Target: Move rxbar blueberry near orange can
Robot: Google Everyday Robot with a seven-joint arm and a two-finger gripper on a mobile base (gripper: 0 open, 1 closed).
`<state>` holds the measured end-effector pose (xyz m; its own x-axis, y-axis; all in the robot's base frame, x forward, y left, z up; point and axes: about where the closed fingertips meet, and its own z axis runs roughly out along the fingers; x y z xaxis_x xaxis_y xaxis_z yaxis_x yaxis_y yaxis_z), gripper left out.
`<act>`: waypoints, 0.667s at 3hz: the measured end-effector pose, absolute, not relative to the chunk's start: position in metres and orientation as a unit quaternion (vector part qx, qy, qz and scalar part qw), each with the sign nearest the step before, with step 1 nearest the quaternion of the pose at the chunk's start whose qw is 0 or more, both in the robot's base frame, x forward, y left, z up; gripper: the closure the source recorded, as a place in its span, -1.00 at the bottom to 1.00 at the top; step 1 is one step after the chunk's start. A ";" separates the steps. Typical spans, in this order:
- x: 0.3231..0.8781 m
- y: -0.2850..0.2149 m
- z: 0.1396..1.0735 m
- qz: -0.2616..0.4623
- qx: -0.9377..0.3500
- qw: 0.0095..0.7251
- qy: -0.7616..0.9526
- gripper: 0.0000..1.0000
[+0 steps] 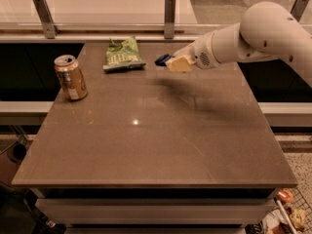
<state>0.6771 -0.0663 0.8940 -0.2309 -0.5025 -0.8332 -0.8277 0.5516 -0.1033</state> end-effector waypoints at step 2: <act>0.628 -0.012 0.884 0.224 -0.481 0.423 0.734 1.00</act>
Offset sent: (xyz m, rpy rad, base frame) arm -0.0763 0.0849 -0.0132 0.0275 0.0265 0.2262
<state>0.6283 -0.0118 0.8842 -0.1792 -0.5169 -0.8371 -0.8961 0.4370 -0.0780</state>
